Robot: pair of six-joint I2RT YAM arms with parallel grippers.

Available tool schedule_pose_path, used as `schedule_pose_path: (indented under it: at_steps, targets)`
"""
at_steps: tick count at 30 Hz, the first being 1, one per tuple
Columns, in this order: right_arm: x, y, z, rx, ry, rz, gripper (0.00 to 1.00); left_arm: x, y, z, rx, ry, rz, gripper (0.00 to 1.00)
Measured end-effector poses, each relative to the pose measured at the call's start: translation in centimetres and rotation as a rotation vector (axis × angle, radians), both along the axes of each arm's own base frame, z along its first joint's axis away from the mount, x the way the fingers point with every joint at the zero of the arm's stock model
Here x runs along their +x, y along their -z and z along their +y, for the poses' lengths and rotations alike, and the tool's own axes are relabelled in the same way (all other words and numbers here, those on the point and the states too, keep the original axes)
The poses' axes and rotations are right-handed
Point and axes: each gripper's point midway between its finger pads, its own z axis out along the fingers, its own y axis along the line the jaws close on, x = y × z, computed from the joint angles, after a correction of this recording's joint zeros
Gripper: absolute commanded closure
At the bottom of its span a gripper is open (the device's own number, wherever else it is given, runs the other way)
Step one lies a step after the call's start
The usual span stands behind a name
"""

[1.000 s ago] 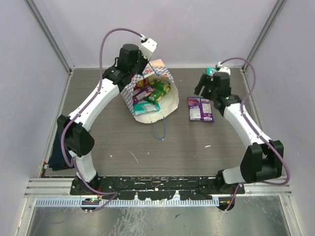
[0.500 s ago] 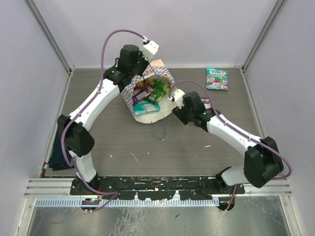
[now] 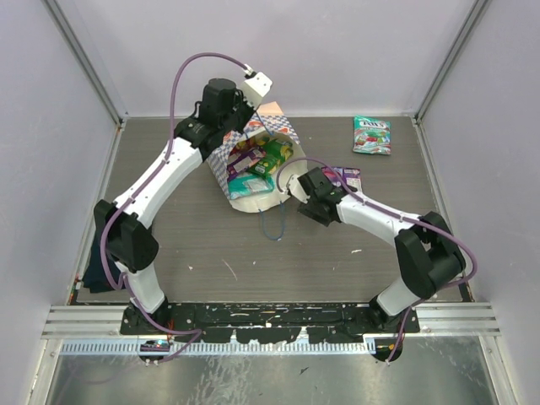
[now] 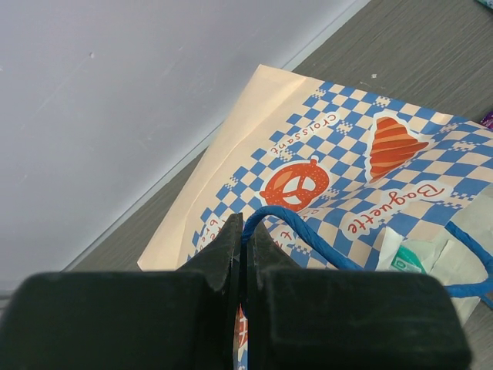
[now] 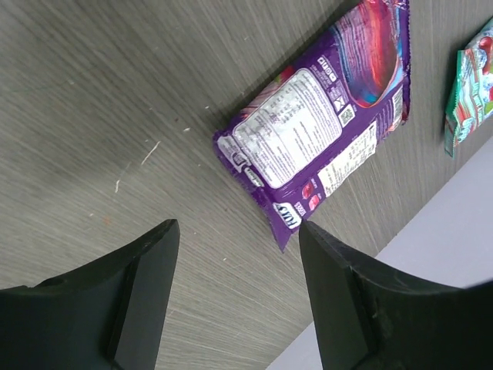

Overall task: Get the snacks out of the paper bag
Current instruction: Adjust the snack at the center of the board.

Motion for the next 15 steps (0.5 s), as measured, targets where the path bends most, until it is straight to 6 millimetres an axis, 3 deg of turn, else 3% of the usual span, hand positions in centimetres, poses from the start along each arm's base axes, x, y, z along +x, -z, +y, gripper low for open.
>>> schedule_pose_path:
  at_steps: [3,12,14,15]
  targets:
    - [0.7,0.3,-0.3,-0.015,0.007,-0.013,0.35,-0.1,-0.1,-0.1,0.006,0.011,-0.005,0.98]
    - [1.3,3.8,-1.7,-0.074,0.035,0.059,0.47,-0.2,0.2,-0.2,0.029,0.036,-0.006,0.98]
    - [1.4,4.0,-1.8,-0.074,0.039,0.061,0.60,-0.2,0.2,-0.2,0.033,0.038,-0.008,0.98]
    - [1.5,4.1,-1.8,-0.073,0.041,0.059,0.75,-0.2,0.2,-0.2,0.034,0.038,-0.008,0.98]
